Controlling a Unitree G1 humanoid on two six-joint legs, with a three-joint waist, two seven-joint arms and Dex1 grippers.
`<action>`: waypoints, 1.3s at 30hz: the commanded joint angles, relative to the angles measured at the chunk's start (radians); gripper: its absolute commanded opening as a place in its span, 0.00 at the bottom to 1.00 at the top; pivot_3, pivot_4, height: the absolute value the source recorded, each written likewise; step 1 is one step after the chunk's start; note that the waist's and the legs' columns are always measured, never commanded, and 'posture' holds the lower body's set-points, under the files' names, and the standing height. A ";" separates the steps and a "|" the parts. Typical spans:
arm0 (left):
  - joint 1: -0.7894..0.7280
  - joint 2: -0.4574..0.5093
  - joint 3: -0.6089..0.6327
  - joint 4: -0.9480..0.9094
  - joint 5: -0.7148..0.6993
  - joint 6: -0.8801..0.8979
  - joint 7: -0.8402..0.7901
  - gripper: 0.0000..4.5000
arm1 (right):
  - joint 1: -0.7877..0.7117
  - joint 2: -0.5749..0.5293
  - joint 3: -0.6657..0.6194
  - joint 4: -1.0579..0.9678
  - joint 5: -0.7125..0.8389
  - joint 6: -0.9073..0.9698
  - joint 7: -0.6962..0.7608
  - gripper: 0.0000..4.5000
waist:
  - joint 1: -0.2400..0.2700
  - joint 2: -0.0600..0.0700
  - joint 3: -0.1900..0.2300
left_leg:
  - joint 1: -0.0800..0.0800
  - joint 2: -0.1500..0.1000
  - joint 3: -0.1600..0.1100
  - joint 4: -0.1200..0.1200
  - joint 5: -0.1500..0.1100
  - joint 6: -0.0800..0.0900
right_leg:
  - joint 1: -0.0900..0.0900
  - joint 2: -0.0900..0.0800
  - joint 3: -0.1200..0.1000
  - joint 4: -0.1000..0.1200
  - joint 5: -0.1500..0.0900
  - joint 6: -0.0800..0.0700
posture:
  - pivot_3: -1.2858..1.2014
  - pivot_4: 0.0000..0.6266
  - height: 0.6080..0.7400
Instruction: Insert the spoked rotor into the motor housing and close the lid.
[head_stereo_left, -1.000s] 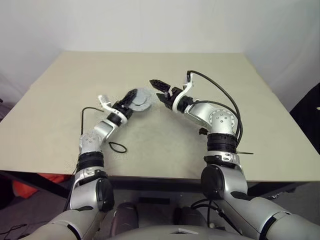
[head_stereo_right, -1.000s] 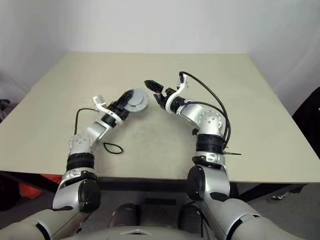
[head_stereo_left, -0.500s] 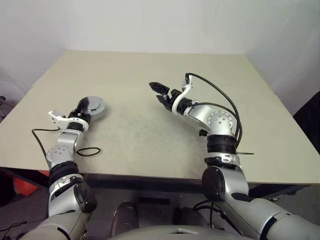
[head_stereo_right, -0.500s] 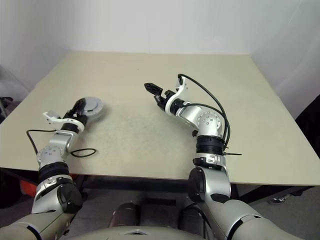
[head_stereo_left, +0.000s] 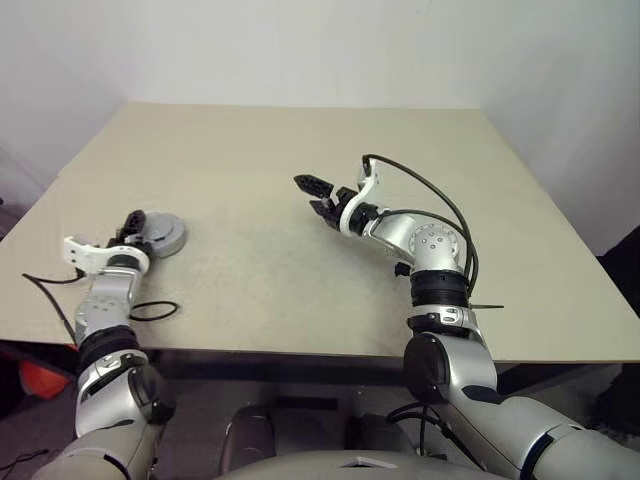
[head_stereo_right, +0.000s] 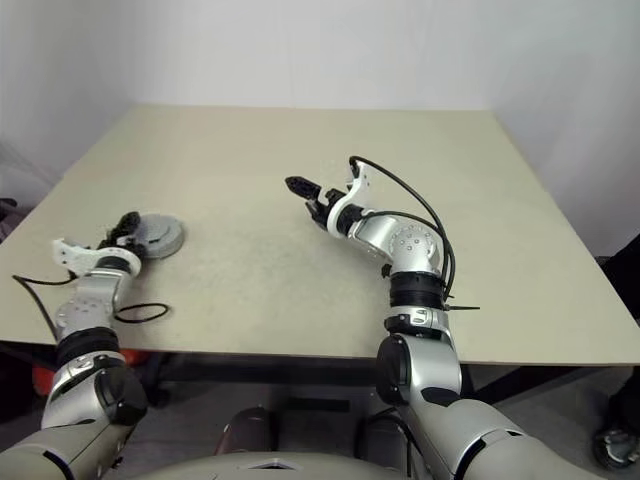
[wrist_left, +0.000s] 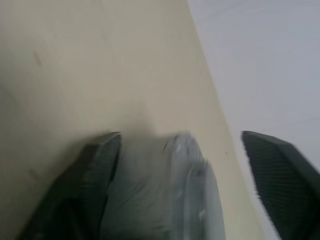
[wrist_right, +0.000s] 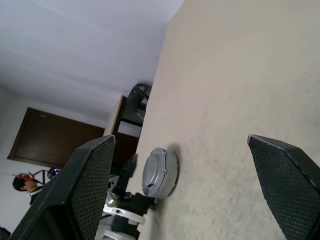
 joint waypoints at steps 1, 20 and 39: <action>0.010 0.053 0.029 -0.034 0.021 -0.047 0.021 0.97 | -0.037 0.003 0.010 0.002 0.003 0.006 0.015 0.97 | 0.000 0.000 0.000 | 0.001 0.000 0.000 0.000 0.000 0.000 | 0.001 0.000 0.000 0.000 0.000 0.000 | 0.52 0.00 1.00; 0.235 0.001 -0.802 -0.618 0.523 -0.105 -0.409 0.97 | 0.345 -0.431 0.519 -0.232 -0.752 -0.781 0.350 0.97 | 0.012 -0.002 -0.001 | 0.005 0.000 0.000 0.001 0.001 -0.001 | 0.009 -0.004 0.000 -0.001 -0.002 0.000 | 0.52 0.00 1.00; 0.154 -0.119 -0.905 -0.462 0.742 -0.259 -0.410 0.97 | 0.421 -0.425 0.450 -0.321 -0.798 -0.701 0.305 0.97 | -0.006 0.003 -0.003 | 0.007 0.000 0.002 0.004 0.000 0.001 | 0.010 -0.001 0.003 -0.002 0.002 -0.006 | 0.52 0.00 1.00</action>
